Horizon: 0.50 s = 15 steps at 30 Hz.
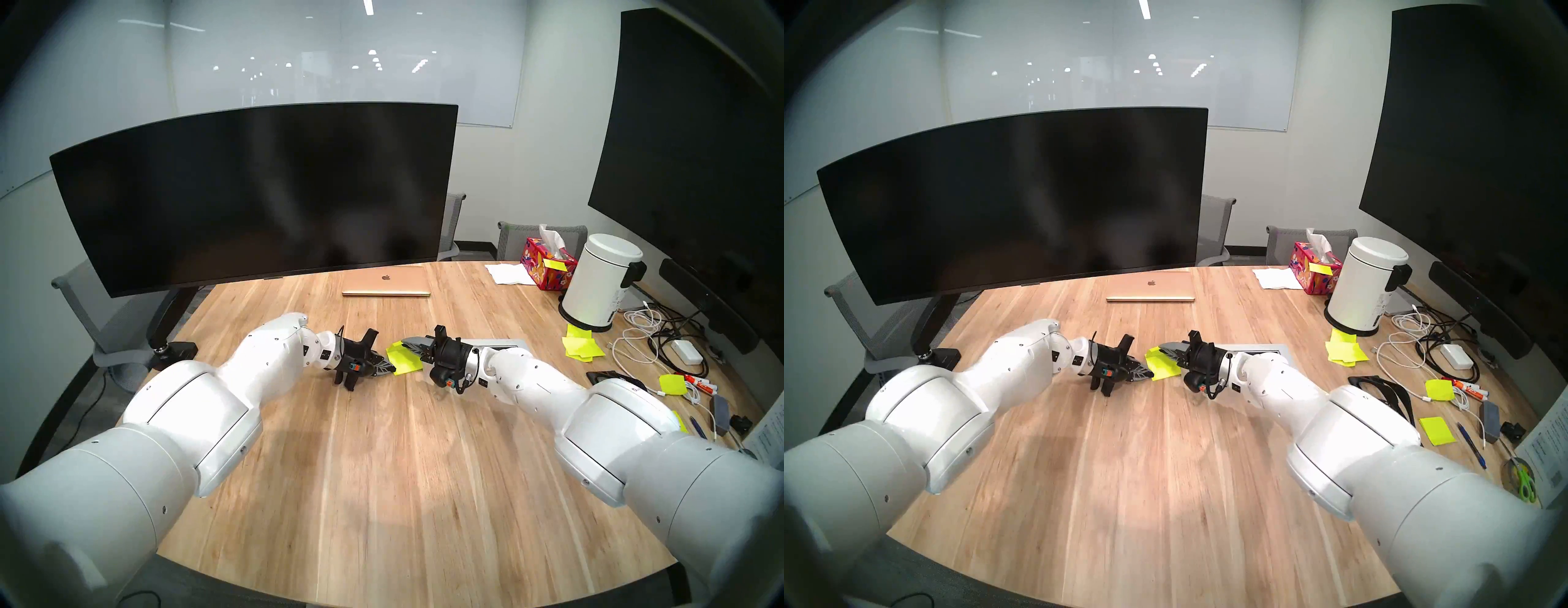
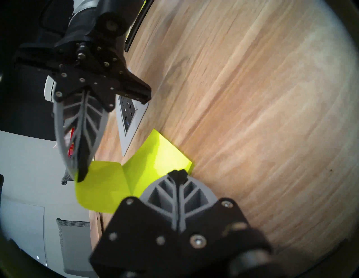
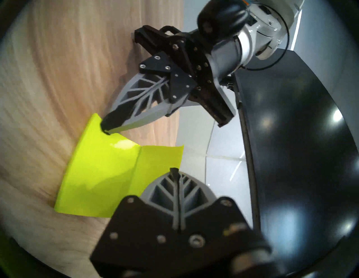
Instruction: Peel one sticky note off the pad and stick it onto the monitor, then press it flat
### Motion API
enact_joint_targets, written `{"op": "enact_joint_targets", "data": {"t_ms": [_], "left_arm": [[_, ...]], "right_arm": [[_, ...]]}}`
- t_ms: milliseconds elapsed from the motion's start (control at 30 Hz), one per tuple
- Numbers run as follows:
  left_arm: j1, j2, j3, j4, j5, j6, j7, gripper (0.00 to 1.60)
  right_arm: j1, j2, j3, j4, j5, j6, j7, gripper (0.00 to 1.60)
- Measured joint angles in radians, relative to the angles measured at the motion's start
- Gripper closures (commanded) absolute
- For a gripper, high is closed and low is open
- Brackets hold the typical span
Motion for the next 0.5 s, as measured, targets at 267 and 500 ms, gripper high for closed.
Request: {"op": "enact_joint_targets", "data": {"t_ms": [267, 500], "left_arm": [[-0.005, -0.008, 0.004, 0.014, 0.008, 0.000, 0.020, 1.60], [0.010, -0.020, -0.053, 0.046, -0.048, 0.000, 0.052, 1.60]], "right_arm": [[0.005, 0.057, 0.013, -0.104, -0.003, 0.007, -0.118, 1.60], [-0.002, 0.129, 0.012, -0.186, -0.025, 0.008, -0.186, 1.60]]}}
